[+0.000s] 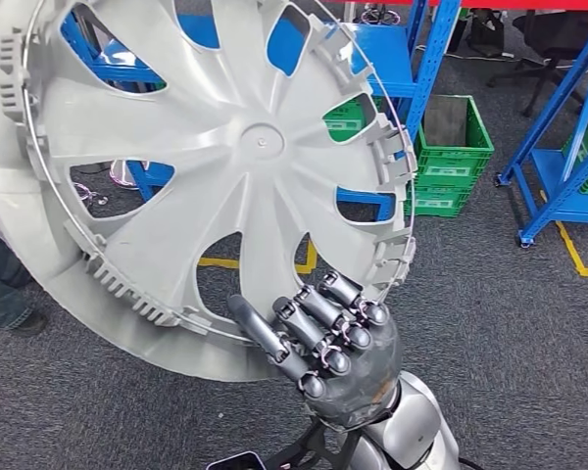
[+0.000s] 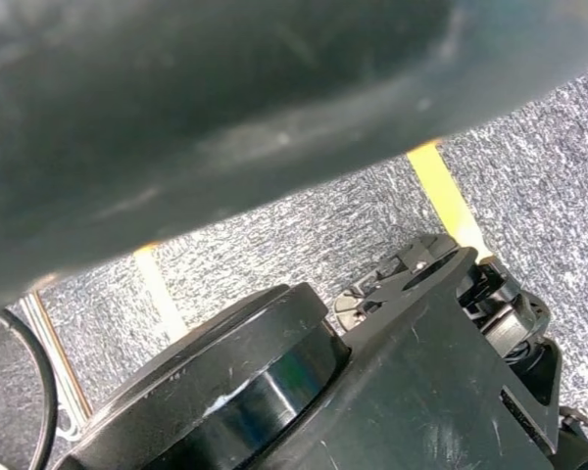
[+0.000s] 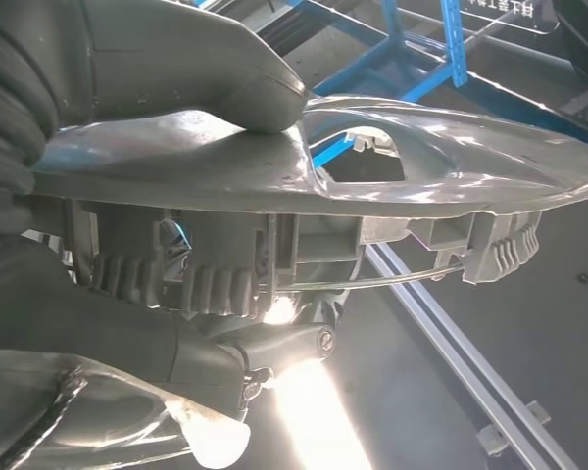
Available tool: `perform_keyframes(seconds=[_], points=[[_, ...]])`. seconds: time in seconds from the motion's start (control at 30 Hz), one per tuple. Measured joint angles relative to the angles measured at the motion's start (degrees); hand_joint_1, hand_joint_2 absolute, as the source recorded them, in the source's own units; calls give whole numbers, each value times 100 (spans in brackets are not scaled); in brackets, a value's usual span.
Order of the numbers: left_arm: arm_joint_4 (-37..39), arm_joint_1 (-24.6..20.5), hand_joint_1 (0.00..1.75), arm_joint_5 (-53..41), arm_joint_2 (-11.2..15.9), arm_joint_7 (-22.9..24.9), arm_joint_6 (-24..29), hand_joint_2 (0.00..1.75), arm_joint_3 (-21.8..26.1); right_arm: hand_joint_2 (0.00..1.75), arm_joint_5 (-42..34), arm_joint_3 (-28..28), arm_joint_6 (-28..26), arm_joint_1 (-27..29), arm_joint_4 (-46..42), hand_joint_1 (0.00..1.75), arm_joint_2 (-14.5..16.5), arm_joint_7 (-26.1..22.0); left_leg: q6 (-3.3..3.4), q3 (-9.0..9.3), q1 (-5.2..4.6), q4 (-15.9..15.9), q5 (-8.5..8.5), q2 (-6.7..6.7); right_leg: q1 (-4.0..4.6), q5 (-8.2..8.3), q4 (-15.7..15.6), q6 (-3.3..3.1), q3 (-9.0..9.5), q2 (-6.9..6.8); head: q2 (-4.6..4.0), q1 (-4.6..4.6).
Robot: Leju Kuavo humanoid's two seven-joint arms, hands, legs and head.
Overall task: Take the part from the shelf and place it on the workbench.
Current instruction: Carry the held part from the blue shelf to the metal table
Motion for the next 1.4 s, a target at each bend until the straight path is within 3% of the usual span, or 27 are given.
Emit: perform_keyframes(seconds=[0.6,0.67,0.73,0.77,0.83,0.9,0.97,1.0,1.07,1.1,1.17,1.27,1.33,1.4], points=[[-1,-1,0,-48,6,-23,-96,0,0,175,0,-4,0,-6,-7,175,0,-11,-13,-20,5,0,10,0,3,5,9,-7,-24,0,0,1],[-1,-2,0,-52,14,-24,-108,0,0,175,0,-4,0,-6,-10,175,1,-10,14,-23,-8,19,14,2,-11,31,-11,17,-22,7,0,1],[-1,-4,0,-54,20,-21,-111,0,-1,175,0,-6,0,-8,-22,175,4,-8,86,-6,-4,-29,74,30,-24,74,-42,78,-20,35,0,-2],[-1,-6,0,-55,21,-17,-112,0,-1,175,0,-8,0,-10,-29,175,6,-7,129,6,10,-101,132,65,-20,25,-7,105,-51,48,0,2],[0,-8,0,-61,22,-7,-114,0,-2,175,-1,-11,0,-21,-37,175,9,-4,168,-1,48,-233,237,154,-20,-292,372,137,-229,63,1,18],[1,-4,0,-69,26,-1,-115,0,-2,175,-1,-13,0,-25,-38,175,8,-4,159,-74,49,-232,282,224,-52,-714,1117,176,-511,57,1,29],[1,-3,0,-77,26,1,-115,0,-2,175,-1,-13,0,-15,-37,175,7,-2,118,-170,65,-187,314,279,-97,-872,1532,233,-605,47,0,29],[1,-5,0,-81,24,2,-114,0,-2,175,-1,-13,0,-13,-37,175,7,0,91,-226,84,-149,331,299,-123,-798,1401,267,-486,32,0,28],[0,-12,0,-91,26,2,-110,0,-2,175,-1,-13,0,-19,-37,175,7,3,14,-351,132,-38,358,319,-172,-566,675,348,-30,-34,1,34],[-1,-15,0,-92,30,2,-105,0,-3,175,0,-14,0,-24,-40,175,7,1,-33,-407,140,34,364,320,-183,-487,351,351,146,-50,1,37],[-2,-14,0,-98,38,5,-91,0,-4,175,-1,-16,0,-28,-45,175,7,-2,-129,-466,136,108,392,320,-167,-480,140,283,234,-47,1,25],[-2,-6,0,-103,31,10,-79,0,-4,175,-2,-26,0,-20,-49,175,7,-4,-242,-493,161,116,422,306,-149,-372,194,91,140,-8,0,-8],[-2,1,0,-103,33,11,-78,0,-4,175,-1,-33,0,-23,-49,175,8,-5,-282,-624,174,467,53,194,-153,-248,189,-17,52,11,0,-36],[-2,6,0,-104,33,12,-76,0,-4,175,0,-38,0,-21,-49,175,9,-8,-283,-836,166,1240,-548,74,-137,-124,195,-64,-80,41,0,-62]])
